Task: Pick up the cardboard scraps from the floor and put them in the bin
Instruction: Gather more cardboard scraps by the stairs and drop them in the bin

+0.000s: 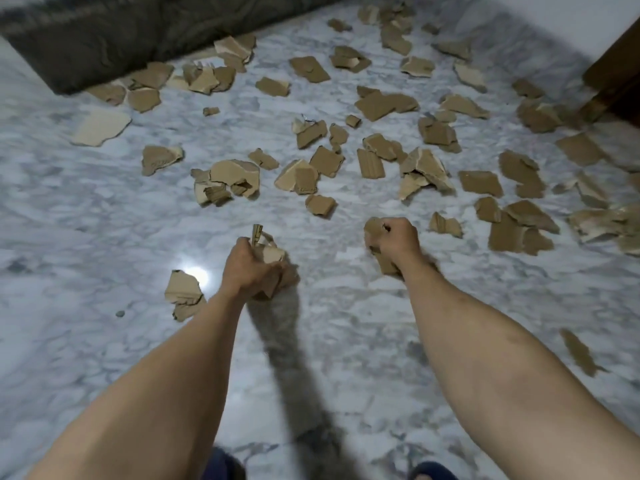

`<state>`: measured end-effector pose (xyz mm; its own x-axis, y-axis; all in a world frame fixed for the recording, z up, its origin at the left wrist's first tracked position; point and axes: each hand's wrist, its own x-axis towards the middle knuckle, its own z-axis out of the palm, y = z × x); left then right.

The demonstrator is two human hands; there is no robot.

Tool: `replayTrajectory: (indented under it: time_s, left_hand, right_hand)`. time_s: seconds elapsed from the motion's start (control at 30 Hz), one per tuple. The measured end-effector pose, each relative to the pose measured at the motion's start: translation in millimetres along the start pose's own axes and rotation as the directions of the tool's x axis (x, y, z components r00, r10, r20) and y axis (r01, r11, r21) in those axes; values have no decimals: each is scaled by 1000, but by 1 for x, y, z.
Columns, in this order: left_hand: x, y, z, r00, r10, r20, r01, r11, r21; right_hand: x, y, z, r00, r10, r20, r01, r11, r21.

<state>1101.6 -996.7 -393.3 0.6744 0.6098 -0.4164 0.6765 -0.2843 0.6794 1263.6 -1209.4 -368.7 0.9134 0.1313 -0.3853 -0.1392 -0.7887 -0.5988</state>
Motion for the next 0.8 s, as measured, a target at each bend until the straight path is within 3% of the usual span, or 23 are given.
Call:
replayTrajectory:
  time_s: [0.13, 0.2, 0.27, 0.33, 0.5, 0.67, 0.73, 0.8]
  left_hand:
    - [-4, -35, -39, 951, -256, -172, 256, 966, -18]
    - [-9, -46, -43, 842, -482, -243, 508, 860, 55]
    - [-13, -47, -43, 754, -578, -313, 638, 759, 134]
    - [-13, -43, -46, 758, -580, -298, 640, 750, 168]
    - [-1, -47, -50, 829, -511, -227, 537, 841, 67]
    - [-1, -40, -48, 895, -418, -153, 429, 902, 46]
    - [2, -20, -39, 937, -338, -93, 344, 937, 54]
    - [6, 6, -21, 970, -242, 10, 242, 970, 15]
  right_hand:
    - [8, 4, 4, 986, 120, 116, -103, 984, -145]
    - [10, 5, 7, 984, 137, 113, -110, 971, -214]
    - [12, 5, 11, 987, 136, 86, -103, 946, -308]
    - [11, 7, 11, 994, 108, 36, -84, 907, -412]
    - [-1, 15, 14, 993, 55, -103, -107, 794, -598]
    - [-8, 12, 13, 994, 46, -100, -84, 904, -420]
    - [-9, 7, 5, 984, 48, -170, -75, 985, -154]
    - [-6, 6, -8, 958, 115, -264, -80, 987, 140]
